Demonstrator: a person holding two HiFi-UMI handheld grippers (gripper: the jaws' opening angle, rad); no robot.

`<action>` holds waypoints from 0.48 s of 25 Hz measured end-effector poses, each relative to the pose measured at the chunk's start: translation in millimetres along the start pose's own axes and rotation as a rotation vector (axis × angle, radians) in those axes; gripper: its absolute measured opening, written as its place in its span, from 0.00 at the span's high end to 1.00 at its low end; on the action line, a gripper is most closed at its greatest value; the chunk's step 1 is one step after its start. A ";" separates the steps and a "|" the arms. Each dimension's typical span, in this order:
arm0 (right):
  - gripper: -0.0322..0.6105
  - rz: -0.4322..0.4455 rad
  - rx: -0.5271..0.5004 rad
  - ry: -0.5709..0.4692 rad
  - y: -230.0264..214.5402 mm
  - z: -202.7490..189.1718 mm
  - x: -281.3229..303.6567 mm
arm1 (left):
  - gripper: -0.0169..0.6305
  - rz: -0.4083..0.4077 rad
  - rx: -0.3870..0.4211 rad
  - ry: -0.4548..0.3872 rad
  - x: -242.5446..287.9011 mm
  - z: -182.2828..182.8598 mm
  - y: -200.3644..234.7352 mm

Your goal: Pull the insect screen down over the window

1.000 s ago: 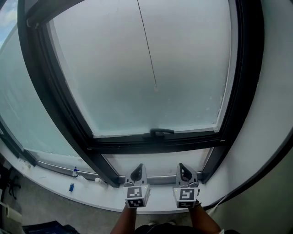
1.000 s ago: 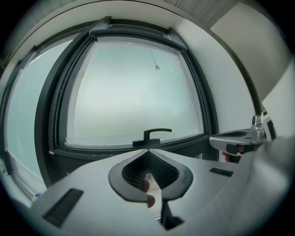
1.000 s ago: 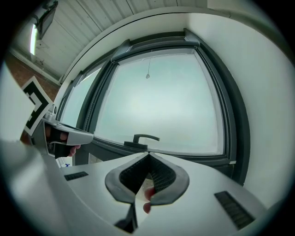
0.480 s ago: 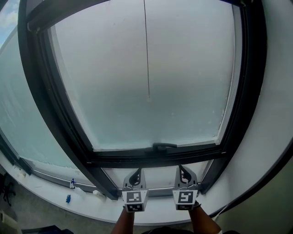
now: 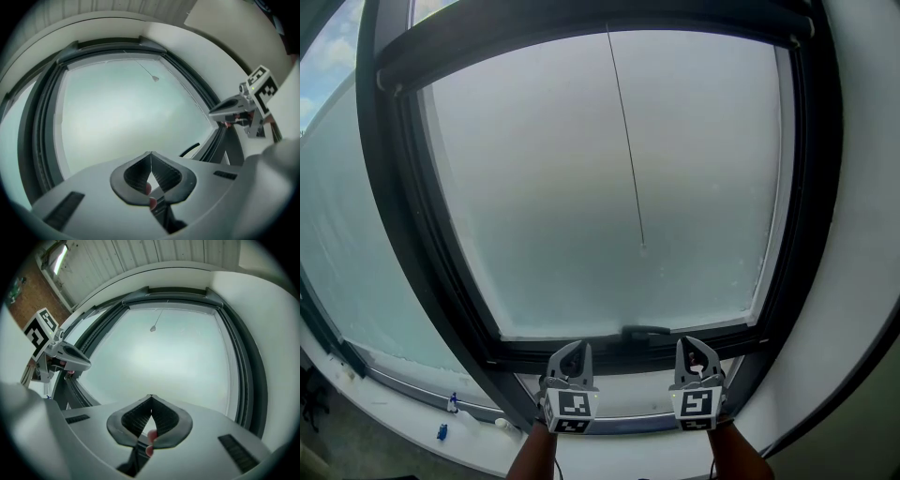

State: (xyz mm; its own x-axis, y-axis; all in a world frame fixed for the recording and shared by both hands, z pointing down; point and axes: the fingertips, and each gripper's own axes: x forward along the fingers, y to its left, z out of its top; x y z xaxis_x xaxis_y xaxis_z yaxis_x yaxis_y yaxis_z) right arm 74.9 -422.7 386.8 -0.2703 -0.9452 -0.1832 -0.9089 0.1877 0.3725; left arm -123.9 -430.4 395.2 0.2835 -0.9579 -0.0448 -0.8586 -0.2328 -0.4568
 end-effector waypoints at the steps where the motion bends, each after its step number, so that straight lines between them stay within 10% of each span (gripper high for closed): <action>1: 0.95 -0.002 -0.023 -0.016 -5.0 9.4 4.5 | 0.97 0.012 0.050 0.001 3.5 6.4 8.0; 12: 0.95 -0.110 -0.408 -0.182 -52.1 107.4 44.8 | 0.97 0.188 0.366 -0.112 23.3 95.0 84.7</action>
State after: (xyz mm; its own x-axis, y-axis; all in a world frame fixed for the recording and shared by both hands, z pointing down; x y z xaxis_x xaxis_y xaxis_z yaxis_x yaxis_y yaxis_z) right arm 76.0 -446.1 261.5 -0.2635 -0.8845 -0.3851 -0.7458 -0.0664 0.6628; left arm -149.4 -456.4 271.1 0.1988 -0.9491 -0.2442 -0.6973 0.0381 -0.7157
